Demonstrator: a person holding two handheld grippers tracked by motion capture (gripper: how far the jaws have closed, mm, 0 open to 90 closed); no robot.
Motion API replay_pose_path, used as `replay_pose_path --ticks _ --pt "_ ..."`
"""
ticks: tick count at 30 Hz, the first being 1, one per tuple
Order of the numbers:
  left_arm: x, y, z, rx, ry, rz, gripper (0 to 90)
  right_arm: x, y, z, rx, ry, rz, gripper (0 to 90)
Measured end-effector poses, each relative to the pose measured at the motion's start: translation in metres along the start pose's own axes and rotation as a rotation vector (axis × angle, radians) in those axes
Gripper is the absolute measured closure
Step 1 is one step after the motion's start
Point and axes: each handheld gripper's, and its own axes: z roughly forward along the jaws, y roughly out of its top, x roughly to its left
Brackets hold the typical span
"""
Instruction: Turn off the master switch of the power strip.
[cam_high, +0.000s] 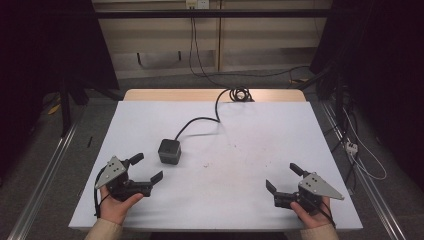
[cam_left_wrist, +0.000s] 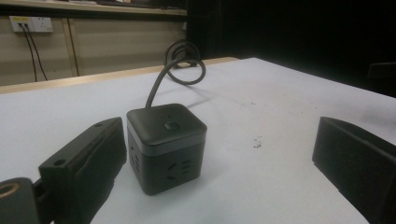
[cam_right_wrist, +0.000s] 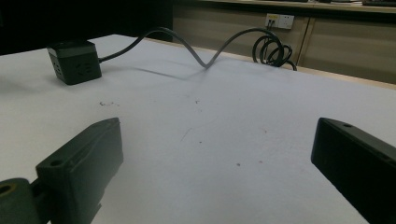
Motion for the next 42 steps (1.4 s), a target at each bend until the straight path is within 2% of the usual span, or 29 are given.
replay_pose_path --ticks 21,42 --pt "0.008 0.003 0.006 0.011 0.042 -0.019 3.7 -0.001 0.001 0.0 -0.001 0.002 0.006 2.0" --pt "0.01 0.004 0.016 0.029 0.035 -0.026 4.1 -0.001 0.001 -0.001 -0.006 0.004 0.009 2.1"
